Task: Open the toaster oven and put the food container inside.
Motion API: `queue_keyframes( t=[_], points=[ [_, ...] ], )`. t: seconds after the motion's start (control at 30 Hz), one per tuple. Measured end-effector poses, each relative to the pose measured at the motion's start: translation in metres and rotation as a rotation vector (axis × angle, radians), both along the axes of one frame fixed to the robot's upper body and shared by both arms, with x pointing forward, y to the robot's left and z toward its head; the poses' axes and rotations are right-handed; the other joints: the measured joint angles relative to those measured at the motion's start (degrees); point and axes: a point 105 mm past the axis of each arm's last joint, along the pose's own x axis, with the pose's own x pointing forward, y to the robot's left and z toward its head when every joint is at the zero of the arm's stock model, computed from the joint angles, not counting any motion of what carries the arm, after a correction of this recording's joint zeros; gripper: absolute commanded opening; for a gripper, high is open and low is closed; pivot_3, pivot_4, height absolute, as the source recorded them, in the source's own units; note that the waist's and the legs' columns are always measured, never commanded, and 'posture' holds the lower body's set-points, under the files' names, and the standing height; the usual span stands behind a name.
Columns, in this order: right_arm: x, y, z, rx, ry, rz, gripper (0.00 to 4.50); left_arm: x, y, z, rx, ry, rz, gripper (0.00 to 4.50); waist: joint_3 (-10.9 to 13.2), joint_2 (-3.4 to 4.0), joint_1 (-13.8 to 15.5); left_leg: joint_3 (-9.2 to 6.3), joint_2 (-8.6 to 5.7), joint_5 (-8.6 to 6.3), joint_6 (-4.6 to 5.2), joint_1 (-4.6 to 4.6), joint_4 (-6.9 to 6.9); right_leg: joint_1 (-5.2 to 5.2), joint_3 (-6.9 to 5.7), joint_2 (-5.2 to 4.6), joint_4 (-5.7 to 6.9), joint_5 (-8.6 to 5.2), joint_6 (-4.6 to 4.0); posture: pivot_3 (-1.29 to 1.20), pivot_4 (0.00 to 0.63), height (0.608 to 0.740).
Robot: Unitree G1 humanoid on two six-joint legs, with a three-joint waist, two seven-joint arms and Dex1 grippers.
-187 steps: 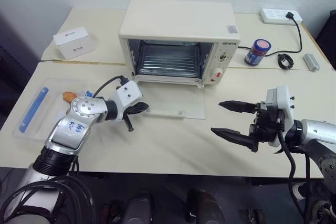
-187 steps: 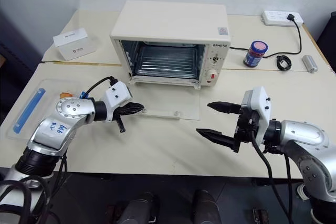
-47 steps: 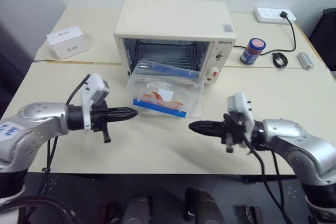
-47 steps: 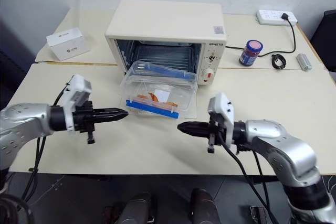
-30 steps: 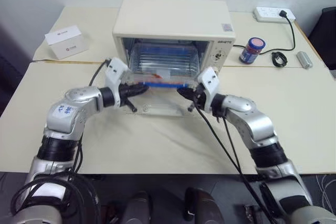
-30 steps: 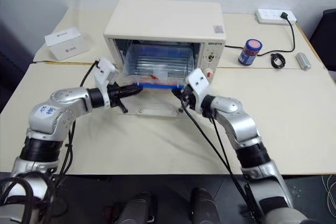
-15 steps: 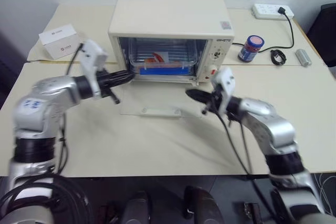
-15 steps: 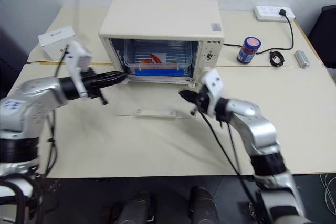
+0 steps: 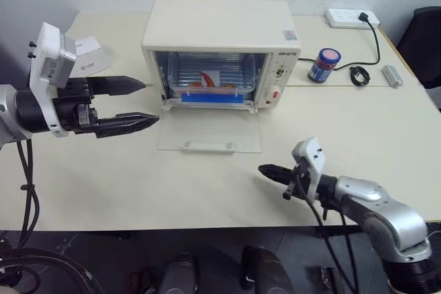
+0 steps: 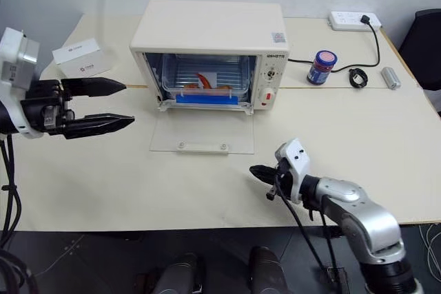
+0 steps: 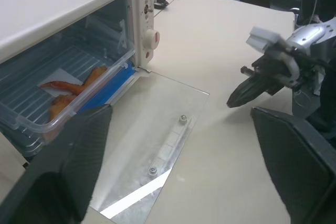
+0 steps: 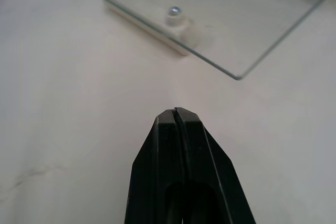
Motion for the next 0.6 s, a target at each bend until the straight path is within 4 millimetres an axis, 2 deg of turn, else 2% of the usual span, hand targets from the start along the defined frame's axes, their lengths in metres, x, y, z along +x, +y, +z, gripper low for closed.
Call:
queue_keyframes(
  t=[0.17, 0.33, 0.4, 0.47, 0.53, 0.6],
  points=[
    [0.027, 0.009, -0.011, 0.025, -0.018, -0.072, 0.0, 0.0, 0.0, 0.002, 0.006, -0.016, 0.006, 4.47, 0.0, 0.0, -0.11, 0.01, 0.01, 0.0, 0.0, -0.02, -0.01, -0.03, 0.01, 0.02, 0.0, 0.0, -0.01, 0.0, 0.15, 0.74],
    [0.039, 0.015, -0.001, 0.057, -0.055, -0.074, 0.0, 0.002, 0.001, 0.004, 0.003, -0.027, 0.024, 4.47, 0.01, 0.01, -0.11, -0.01, 0.01, 0.0, 0.0, -0.03, -0.01, -0.03, 0.01, 0.01, 0.0, 0.0, -0.01, 0.0, 0.15, 0.74],
    [0.038, 0.015, 0.013, 0.102, -0.074, -0.055, 0.0, 0.002, 0.002, 0.004, 0.004, -0.034, 0.025, 4.47, 0.01, 0.02, -0.08, -0.01, 0.01, -0.01, 0.0, -0.04, -0.01, -0.03, 0.01, 0.01, 0.0, 0.0, -0.01, 0.0, 0.15, 0.74],
    [0.037, 0.012, 0.035, 0.137, -0.116, -0.028, 0.0, 0.003, 0.003, 0.002, 0.005, -0.033, 0.031, 4.47, 0.01, 0.02, -0.06, -0.01, 0.01, -0.01, 0.01, -0.04, 0.0, -0.03, 0.01, 0.0, 0.0, 0.0, -0.01, 0.0, 0.15, 0.74],
    [0.036, 0.005, 0.063, 0.152, -0.17, 0.003, 0.0, 0.004, 0.004, -0.001, 0.006, -0.029, 0.04, 4.47, 0.02, 0.03, -0.04, -0.01, 0.01, -0.01, 0.02, -0.04, 0.0, -0.03, 0.01, 0.0, 0.0, 0.0, -0.01, 0.0, 0.15, 0.74],
    [0.038, -0.007, 0.102, 0.172, -0.25, 0.023, 0.0, 0.004, 0.006, -0.002, 0.007, -0.034, 0.051, 4.47, 0.03, 0.04, -0.03, -0.01, 0.01, -0.02, 0.02, -0.05, 0.0, -0.05, 0.01, 0.0, 0.0, 0.0, -0.01, 0.0, 0.15, 0.74]
  ],
)
